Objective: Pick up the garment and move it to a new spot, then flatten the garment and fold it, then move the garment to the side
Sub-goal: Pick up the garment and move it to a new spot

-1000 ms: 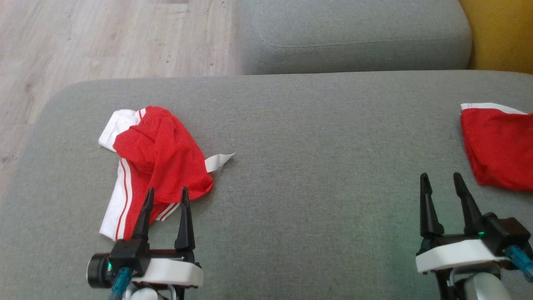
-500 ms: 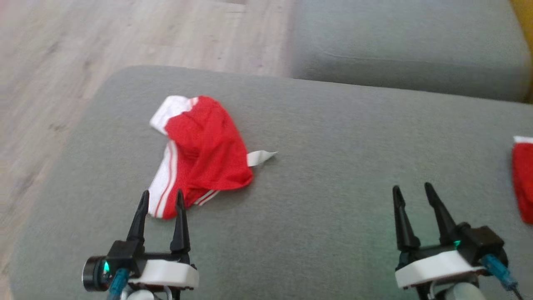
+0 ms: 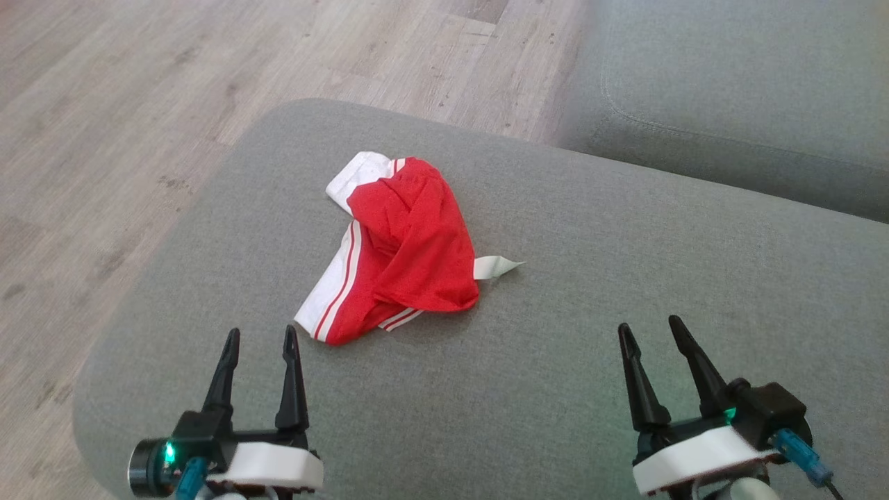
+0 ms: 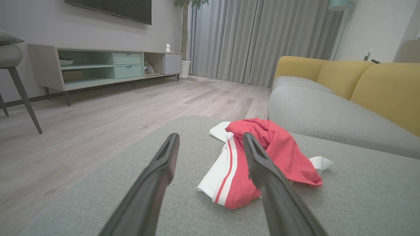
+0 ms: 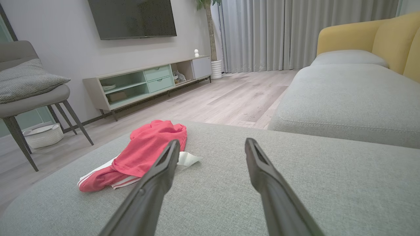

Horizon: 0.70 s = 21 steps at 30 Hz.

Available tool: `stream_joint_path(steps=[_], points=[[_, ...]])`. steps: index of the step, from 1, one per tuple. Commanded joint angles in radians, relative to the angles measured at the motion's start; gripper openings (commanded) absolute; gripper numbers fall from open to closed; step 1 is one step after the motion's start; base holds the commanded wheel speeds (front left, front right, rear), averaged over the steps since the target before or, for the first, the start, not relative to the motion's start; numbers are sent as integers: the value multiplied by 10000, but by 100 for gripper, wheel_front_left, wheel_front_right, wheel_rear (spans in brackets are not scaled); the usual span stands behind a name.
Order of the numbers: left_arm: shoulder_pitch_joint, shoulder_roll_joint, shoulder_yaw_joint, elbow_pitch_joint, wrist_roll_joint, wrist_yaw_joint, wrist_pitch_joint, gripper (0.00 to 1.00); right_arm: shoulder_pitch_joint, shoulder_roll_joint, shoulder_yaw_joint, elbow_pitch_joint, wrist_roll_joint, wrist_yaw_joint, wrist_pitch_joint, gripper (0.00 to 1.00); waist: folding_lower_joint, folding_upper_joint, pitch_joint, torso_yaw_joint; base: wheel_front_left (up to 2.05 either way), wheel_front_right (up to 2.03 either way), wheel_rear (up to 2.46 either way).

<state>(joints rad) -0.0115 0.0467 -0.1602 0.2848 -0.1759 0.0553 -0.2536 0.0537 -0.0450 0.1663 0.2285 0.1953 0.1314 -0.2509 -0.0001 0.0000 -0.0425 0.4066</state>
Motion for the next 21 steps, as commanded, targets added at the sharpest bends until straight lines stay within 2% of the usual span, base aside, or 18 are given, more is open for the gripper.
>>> stream_joint_path(steps=[1, 12, 16, 21], points=[[-318, 35, 329, -315, 3, -3, -82, 100, -217, -53, 246, -284, 39, -7, -108, 100, 1, 0, 31, 17, 0, 0, 0], [-599, 35, 85, -260, -17, -57, -82, 100, -378, -53, 188, -238, -192, -7, -108, 100, 1, 0, 417, -357, 0, 0, 0], [-1200, 37, -44, 314, 141, -296, -82, 100, -516, -53, 75, -324, -335, -7, -108, 100, 1, 0, 813, -601, 0, 0, 0], [-2638, 161, -399, 1986, 293, -866, 41, 100, -723, -53, -212, -355, -594, -7, -108, 100, 1, 0, 1420, -889, 0, 0, 0]])
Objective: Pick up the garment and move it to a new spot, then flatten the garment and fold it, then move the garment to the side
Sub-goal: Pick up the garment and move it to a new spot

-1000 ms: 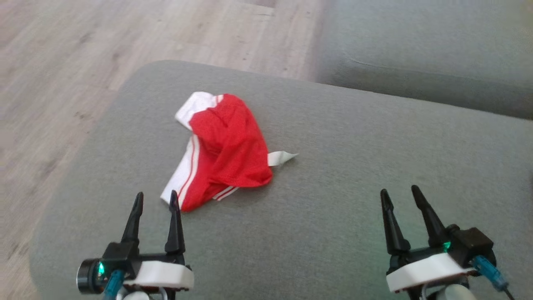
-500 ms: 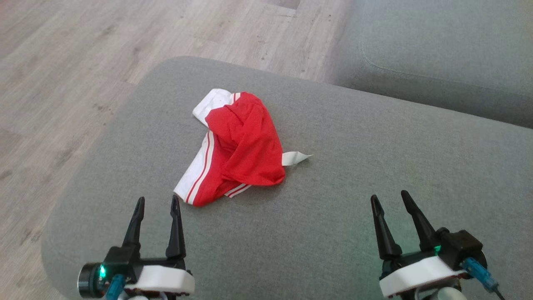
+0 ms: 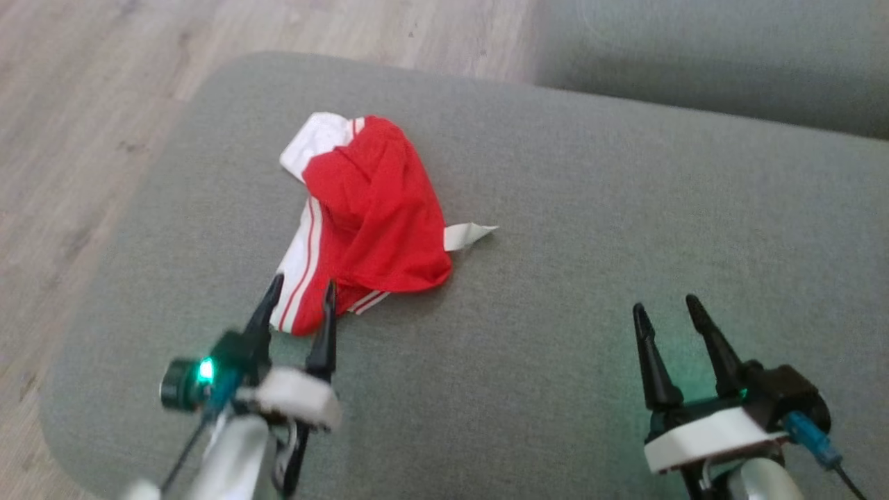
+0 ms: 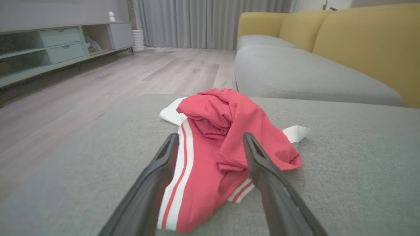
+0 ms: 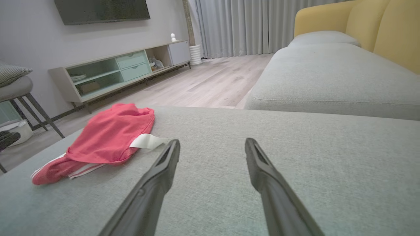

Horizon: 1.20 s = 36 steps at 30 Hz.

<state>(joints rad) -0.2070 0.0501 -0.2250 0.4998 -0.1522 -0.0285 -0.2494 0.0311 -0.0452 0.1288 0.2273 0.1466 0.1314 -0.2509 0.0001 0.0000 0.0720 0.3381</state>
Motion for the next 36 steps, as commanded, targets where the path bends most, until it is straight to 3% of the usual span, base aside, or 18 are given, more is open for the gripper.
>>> stream_joint_path(steps=[1, 8, 18, 19, 20, 21, 28, 36], points=[[-1008, 145, 226, 165, 40, -99, 154, 100, -536, -51, 114, -333, -174, -7, -108, 100, -1, 0, 381, -269, 0, 0, 0], [-3223, 372, 7, 2264, -23, -557, 1006, 100, -915, -51, -37, -370, -350, -7, -109, 100, -1, 0, 1139, -725, 0, 0, 0], [-4500, 511, -145, 4178, -317, -816, 1290, 100, -1320, -51, 20, -303, -345, -7, -109, 100, -1, 0, 1659, -1162, 0, 0, 0], [-4565, 491, -145, 4309, -393, -841, 1271, 97, -1340, -51, 14, -297, -336, -7, -109, 100, -1, 0, 1668, -1187, 0, 0, 0], [-4628, 464, -150, 4430, -487, -872, 1249, 44, -1357, -51, 14, -291, -327, -7, -109, 100, -1, 0, 1672, -1215, 0, 0, 0], [-4688, 438, -197, 4515, -561, -907, 1192, 0, -1371, -51, 16, -284, -320, -7, -109, 100, -1, 0, 1667, -1247, 0, 0, 0], [-4937, 397, -618, 4368, -853, -1006, 358, 0, -1417, -51, 60, -205, -187, -7, -109, 100, -1, 0, 1367, -1534, 0, 0, 0], [-5173, 675, -1610, 2565, -1404, -1019, -50, 0, -1275, -51, 216, -78, 257, -7, -109, 100, -1, 0, 578, -2183, 0, 0, 0]])
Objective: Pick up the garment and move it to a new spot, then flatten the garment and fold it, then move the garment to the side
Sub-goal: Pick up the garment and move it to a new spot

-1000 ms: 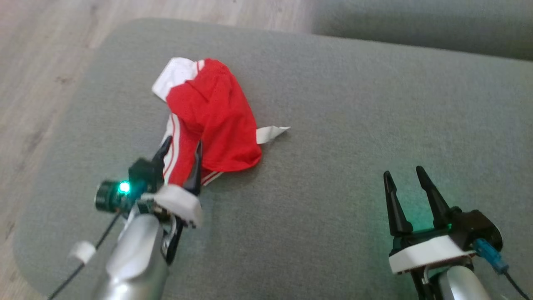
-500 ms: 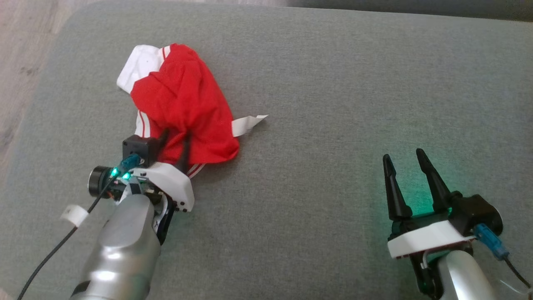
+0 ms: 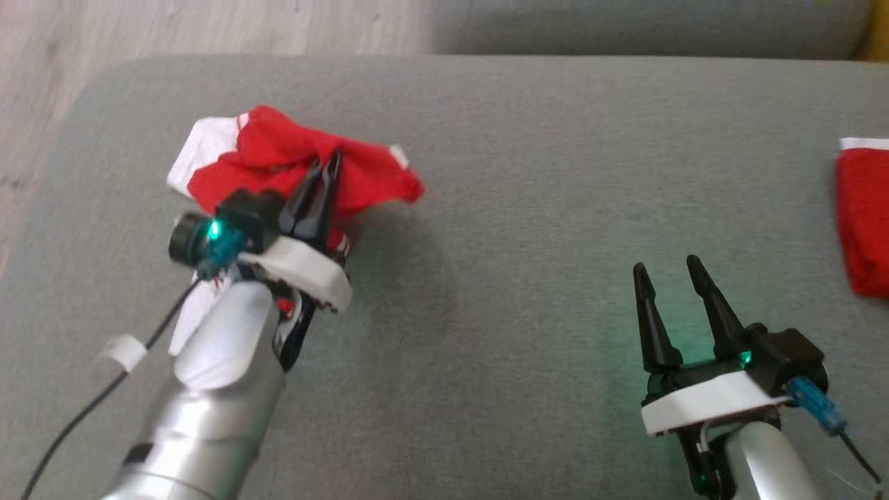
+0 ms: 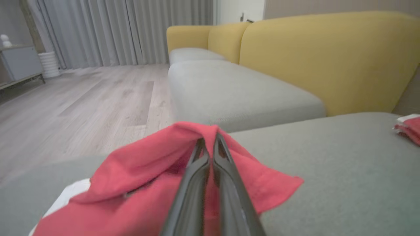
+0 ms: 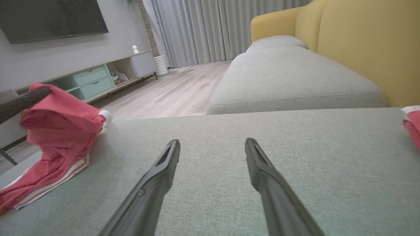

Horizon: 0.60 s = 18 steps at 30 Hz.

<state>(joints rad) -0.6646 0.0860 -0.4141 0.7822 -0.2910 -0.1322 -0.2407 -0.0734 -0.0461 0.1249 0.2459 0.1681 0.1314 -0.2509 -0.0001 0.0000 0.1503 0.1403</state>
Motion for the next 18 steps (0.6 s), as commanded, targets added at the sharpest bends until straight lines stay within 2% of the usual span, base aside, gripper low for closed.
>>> stream_joint_path(steps=[1, 5, 13, 18], points=[[-652, 363, 193, -522, -134, 18, -137, 0, -208, -41, 260, -261, 111, -7, -109, 100, 1, 0, -292, -301, 0, 0, 0], [-957, 645, -104, -1674, -538, 17, 145, 0, -143, -41, 275, -253, 463, -7, -109, 100, 1, 0, -567, -723, 0, 0, 0], [-1421, 1249, -274, -4204, -1054, 17, 1350, 0, -279, -41, 483, -296, 930, -7, -109, 100, 1, 0, -754, -1648, 0, 0, 0], [-1440, 1275, -424, -5382, -1225, 48, 2059, 0, -390, -41, 678, -314, 1089, -7, -109, 100, 1, 0, -651, -2218, 0, 0, 0]])
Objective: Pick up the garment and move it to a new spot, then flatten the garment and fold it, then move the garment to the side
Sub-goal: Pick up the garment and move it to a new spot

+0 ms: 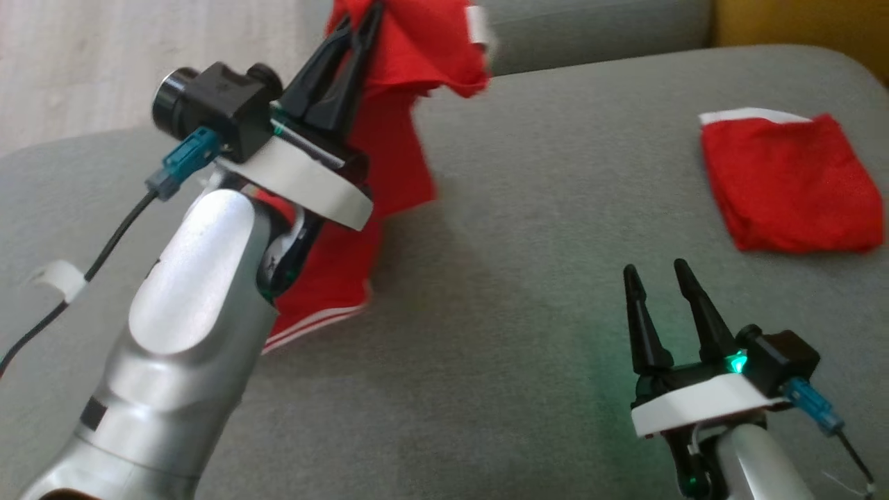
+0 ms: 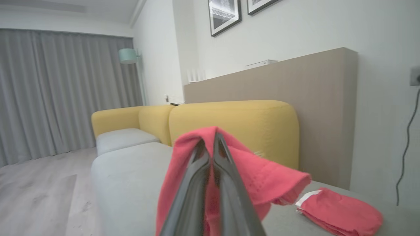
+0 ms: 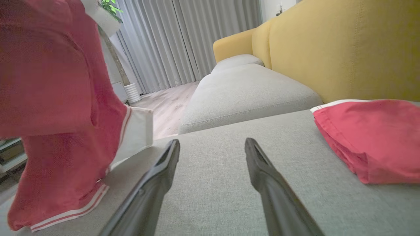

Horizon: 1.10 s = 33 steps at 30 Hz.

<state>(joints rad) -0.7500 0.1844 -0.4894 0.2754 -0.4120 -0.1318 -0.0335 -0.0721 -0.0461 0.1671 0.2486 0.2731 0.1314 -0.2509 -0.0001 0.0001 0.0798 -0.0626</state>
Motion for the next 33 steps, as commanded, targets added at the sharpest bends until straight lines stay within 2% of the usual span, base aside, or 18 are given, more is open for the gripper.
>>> stream_joint_path(steps=[1, 6, 11, 12, 13, 14, 20, 24, 29, 33], points=[[-576, 278, 281, -474, -27, 60, 105, 0, -430, -41, 306, -356, 64, -7, -109, 100, 1, -1, 95, -316, 0, 0, 0], [-577, 175, 118, -792, -3, 254, 483, 0, -670, -41, 563, -467, 236, -7, -109, 100, 1, -1, 428, -1044, 0, 0, 0], [-665, -85, -36, -313, 162, 551, 432, 0, -901, -41, 835, -580, 366, -7, -109, 100, 1, -1, 820, -1754, 0, 0, 0], [-650, -177, -116, -181, 202, 588, 391, 10, -926, -41, 863, -596, 390, -7, -109, 100, 1, -1, 874, -1867, 0, 0, 0], [-605, -294, -218, -48, 218, 606, 361, 46, -939, -41, 863, -611, 417, -7, -109, 100, 1, -1, 915, -1957, 0, 0, 0], [-530, -424, -352, 78, 235, 609, 333, 100, -939, -41, 851, -625, 443, -7, -109, 100, 1, -1, 943, -2025, 0, 0, 0], [158, -941, -1303, 491, 268, 500, 133, 100, -879, -41, 761, -625, 473, -7, -109, 100, 1, -1, 931, -2105, 0, 0, 0], [706, -1088, -2001, 623, 221, 363, -1, 100, -853, -41, 616, -588, 382, -7, -109, 100, 1, -1, 765, -1851, 0, 0, 0], [729, -813, -1632, 698, 107, 568, -416, 100, -761, -41, 404, -564, 174, -7, -109, 100, 1, -1, 445, -1199, 0, 0, 0], [744, -184, -1089, 714, 136, 904, -769, 100, -618, -41, 228, -528, 28, -7, -109, 100, 1, -1, 208, -542, 0, 0, 0]])
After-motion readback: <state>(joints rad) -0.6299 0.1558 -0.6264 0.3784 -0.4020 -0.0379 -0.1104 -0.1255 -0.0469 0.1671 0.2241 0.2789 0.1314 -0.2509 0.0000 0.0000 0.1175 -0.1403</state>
